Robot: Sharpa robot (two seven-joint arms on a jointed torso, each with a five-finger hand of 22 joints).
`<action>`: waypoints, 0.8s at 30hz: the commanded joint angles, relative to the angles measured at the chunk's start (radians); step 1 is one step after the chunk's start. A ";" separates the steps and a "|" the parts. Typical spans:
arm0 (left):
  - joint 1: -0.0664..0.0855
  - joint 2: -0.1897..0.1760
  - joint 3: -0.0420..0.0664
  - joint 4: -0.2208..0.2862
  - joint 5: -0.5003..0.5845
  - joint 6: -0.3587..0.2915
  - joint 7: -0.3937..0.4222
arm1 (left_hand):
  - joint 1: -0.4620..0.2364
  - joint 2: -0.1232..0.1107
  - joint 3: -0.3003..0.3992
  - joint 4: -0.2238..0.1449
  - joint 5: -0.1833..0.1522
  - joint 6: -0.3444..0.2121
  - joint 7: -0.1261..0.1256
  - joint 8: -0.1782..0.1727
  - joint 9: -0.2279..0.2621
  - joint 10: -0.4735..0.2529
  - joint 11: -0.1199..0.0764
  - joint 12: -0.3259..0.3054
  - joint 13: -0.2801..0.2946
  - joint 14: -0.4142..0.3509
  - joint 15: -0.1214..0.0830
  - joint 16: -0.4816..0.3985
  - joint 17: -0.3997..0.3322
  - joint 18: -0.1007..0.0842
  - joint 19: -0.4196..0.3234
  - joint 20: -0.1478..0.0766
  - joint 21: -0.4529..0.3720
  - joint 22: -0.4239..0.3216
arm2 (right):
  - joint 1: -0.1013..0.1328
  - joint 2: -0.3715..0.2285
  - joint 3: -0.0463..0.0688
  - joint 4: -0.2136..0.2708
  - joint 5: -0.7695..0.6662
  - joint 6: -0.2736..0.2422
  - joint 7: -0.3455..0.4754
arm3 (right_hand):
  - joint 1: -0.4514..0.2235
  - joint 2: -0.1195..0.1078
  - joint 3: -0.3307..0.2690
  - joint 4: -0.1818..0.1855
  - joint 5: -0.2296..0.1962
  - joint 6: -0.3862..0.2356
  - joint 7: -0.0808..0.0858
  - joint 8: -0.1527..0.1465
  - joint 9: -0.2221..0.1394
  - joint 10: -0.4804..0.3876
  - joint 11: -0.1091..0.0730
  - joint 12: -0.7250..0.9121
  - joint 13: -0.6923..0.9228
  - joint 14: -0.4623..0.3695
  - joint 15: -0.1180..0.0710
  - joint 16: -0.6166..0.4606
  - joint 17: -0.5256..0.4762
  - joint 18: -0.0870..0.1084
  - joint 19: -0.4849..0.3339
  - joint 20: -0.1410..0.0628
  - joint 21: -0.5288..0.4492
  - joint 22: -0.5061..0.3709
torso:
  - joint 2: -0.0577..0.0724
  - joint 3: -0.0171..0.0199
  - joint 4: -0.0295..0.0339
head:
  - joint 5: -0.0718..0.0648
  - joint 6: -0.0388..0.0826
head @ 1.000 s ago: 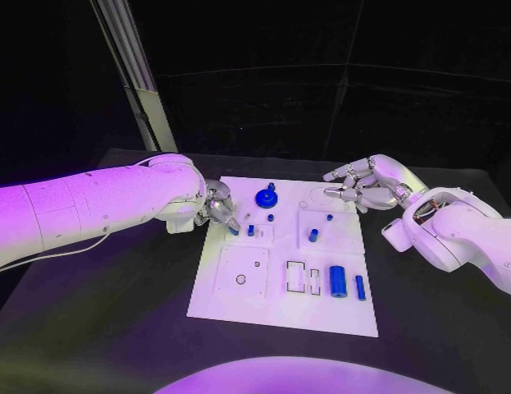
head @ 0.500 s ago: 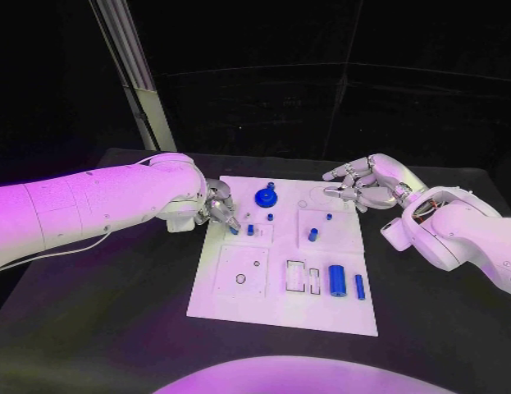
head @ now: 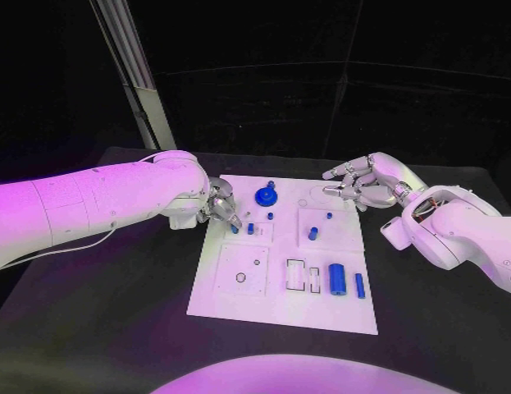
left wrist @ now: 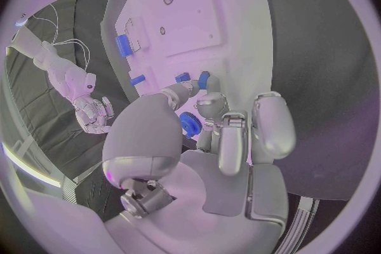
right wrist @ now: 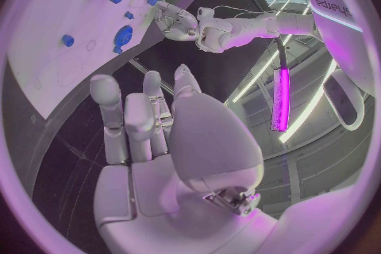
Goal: Assemble the parts on the task board
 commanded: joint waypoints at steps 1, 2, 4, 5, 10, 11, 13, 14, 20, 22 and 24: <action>-0.002 0.005 -0.002 -0.005 -0.001 0.029 -0.005 | -0.014 0.000 0.051 -0.060 0.003 0.008 -0.002 -0.001 -0.003 0.007 -0.003 0.004 0.002 0.104 -0.008 0.003 0.263 -0.009 0.003 -0.006 -0.001 0.002 | 0.002 0.000 0.001 0.004 0.001 0.004 0.010 | 0.003 0.009 -0.008 0.001 -0.006 -0.003 0.003 -0.002 -0.001 -0.001 0.003 0.007 -0.001 0.004 0.004 -0.004 0.001 0.014 -0.006 0.001 -0.005 -0.001 | 0.000 0.0002 -0.0007 | -0.001 -0.001; -0.002 0.006 -0.003 -0.006 -0.001 0.030 -0.006 | -0.017 0.000 0.047 -0.057 0.003 0.009 -0.003 -0.002 -0.003 0.007 -0.004 0.004 0.002 0.104 -0.009 0.003 0.263 -0.009 0.003 -0.006 -0.001 0.002 | 0.002 0.000 0.001 0.004 0.001 0.005 0.010 | 0.003 0.009 -0.008 0.001 -0.006 -0.003 0.003 -0.002 -0.001 -0.001 0.003 0.007 -0.001 0.004 0.004 -0.004 0.001 0.014 -0.006 0.001 -0.005 -0.001 | 0.000 0.0002 -0.0010 | -0.001 -0.001; -0.002 0.008 -0.005 -0.008 -0.001 0.031 -0.008 | -0.022 0.001 0.041 -0.052 0.003 0.011 -0.004 -0.003 -0.005 0.008 -0.004 0.005 0.003 0.104 -0.009 0.003 0.263 -0.009 0.003 -0.007 -0.001 0.002 | 0.002 0.001 0.001 0.005 0.001 0.005 0.010 | 0.003 0.009 -0.008 0.001 -0.006 -0.003 0.003 -0.002 -0.001 -0.001 0.003 0.007 -0.001 0.004 0.004 -0.004 0.001 0.014 -0.006 0.001 -0.005 -0.001 | 0.000 -0.0002 -0.0006 | -0.002 -0.001; -0.002 0.008 -0.007 -0.008 -0.001 0.031 -0.009 | -0.025 0.000 0.038 -0.050 0.003 0.012 -0.004 -0.004 -0.005 0.007 -0.005 0.004 0.003 0.104 -0.010 0.003 0.263 -0.009 0.003 -0.007 -0.002 0.002 | 0.002 0.001 0.001 0.005 0.001 0.005 0.010 | 0.003 0.009 -0.008 0.001 -0.006 -0.003 0.003 -0.002 -0.001 -0.001 0.003 0.007 -0.001 0.004 0.004 -0.004 0.001 0.014 -0.006 0.001 -0.005 -0.001 | 0.000 -0.0002 -0.0004 | -0.002 -0.001; -0.002 0.010 -0.011 -0.013 -0.001 0.024 -0.010 | -0.036 -0.001 0.025 -0.040 0.002 0.015 -0.006 -0.007 -0.008 0.007 -0.006 0.005 0.003 0.104 -0.011 0.003 0.263 -0.009 0.003 -0.008 -0.002 0.002 | 0.002 0.000 0.001 0.007 0.001 0.005 0.010 | 0.003 0.010 -0.009 0.001 -0.005 -0.003 0.003 -0.002 -0.001 -0.001 0.003 0.007 -0.002 0.004 0.005 -0.004 0.001 0.014 -0.006 0.001 -0.005 0.000 | -0.001 -0.0006 0.0010 | -0.002 -0.003; -0.002 0.010 -0.012 -0.015 -0.001 0.020 -0.009 | -0.038 -0.001 0.022 -0.038 0.002 0.016 -0.006 -0.008 -0.009 0.007 -0.006 0.005 0.003 0.104 -0.011 0.003 0.263 -0.009 0.003 -0.008 -0.002 0.002 | 0.002 0.000 0.001 0.007 0.001 0.005 0.010 | 0.003 0.010 -0.009 0.001 -0.005 -0.003 0.003 -0.002 -0.001 -0.001 0.003 0.007 -0.002 0.004 0.005 -0.004 0.001 0.014 -0.006 0.001 -0.005 0.000 | -0.001 -0.0006 0.0010 | -0.002 -0.003; -0.002 0.010 -0.012 -0.017 -0.001 0.015 -0.009 | -0.045 -0.001 0.013 -0.031 0.002 0.020 -0.007 -0.009 -0.010 0.009 -0.007 0.007 0.007 0.104 -0.011 0.003 0.263 -0.010 0.005 -0.009 0.000 0.006 | 0.002 0.000 0.001 0.007 0.001 0.006 0.010 | 0.003 0.010 -0.009 0.001 -0.005 -0.003 0.003 -0.002 -0.001 -0.001 0.003 0.007 -0.002 0.004 0.005 -0.004 0.001 0.014 -0.006 0.001 -0.005 0.000 | 0.000 -0.0006 0.0007 | -0.002 -0.003; -0.002 0.010 -0.013 -0.018 -0.001 0.014 -0.010 | -0.054 -0.003 0.003 -0.024 0.001 0.023 -0.008 -0.009 -0.011 0.010 -0.008 0.009 0.008 0.104 -0.012 0.003 0.263 -0.010 0.005 -0.009 0.001 0.007 | 0.002 0.000 0.001 0.007 0.001 0.006 0.011 | 0.003 0.010 -0.009 0.001 -0.005 -0.003 0.003 -0.002 -0.001 -0.001 0.003 0.007 -0.002 0.004 0.005 -0.004 0.001 0.014 -0.006 0.001 -0.005 0.000 | -0.001 -0.0005 0.0006 | -0.003 -0.003; -0.002 0.011 -0.013 -0.022 -0.001 0.015 -0.014 | -0.086 -0.010 -0.057 0.013 0.000 0.036 -0.010 -0.016 -0.018 0.012 -0.009 0.013 0.013 0.104 -0.014 0.003 0.263 -0.010 0.006 -0.011 0.001 0.009 | 0.002 0.000 0.001 0.006 0.001 0.008 0.011 | 0.001 0.010 -0.010 0.002 -0.003 -0.003 0.003 -0.002 -0.001 -0.001 0.003 0.007 -0.002 0.003 0.005 -0.005 0.001 0.014 -0.006 0.001 -0.006 -0.001 | -0.001 -0.0004 0.0001 | -0.003 -0.003; -0.002 0.011 -0.013 -0.023 -0.001 0.015 -0.015 | -0.091 -0.012 -0.072 0.020 -0.001 0.038 -0.011 -0.018 -0.019 0.012 -0.010 0.014 0.014 0.104 -0.014 0.003 0.263 -0.011 0.007 -0.011 0.001 0.010 | 0.002 0.000 0.001 0.006 0.001 0.006 0.010 | 0.000 0.010 -0.012 0.003 -0.001 -0.003 0.003 -0.002 -0.001 -0.002 0.003 0.007 -0.002 0.003 0.005 -0.005 0.000 0.014 -0.006 0.002 -0.006 -0.002 | -0.001 -0.0006 0.0002 | -0.003 -0.004; -0.002 0.011 -0.013 -0.024 -0.001 0.015 -0.017 | -0.097 -0.015 -0.093 0.030 -0.001 0.041 -0.011 -0.020 -0.021 0.012 -0.010 0.015 0.015 0.104 -0.014 0.003 0.263 -0.011 0.007 -0.011 0.001 0.011 | 0.002 0.000 0.001 0.005 0.001 0.004 0.009 | -0.001 0.011 -0.013 0.004 0.000 -0.003 0.003 -0.002 -0.001 -0.002 0.003 0.008 -0.002 0.003 0.005 -0.005 0.001 0.014 -0.006 0.002 -0.006 -0.001 | -0.001 -0.0004 0.0004 | -0.003 -0.003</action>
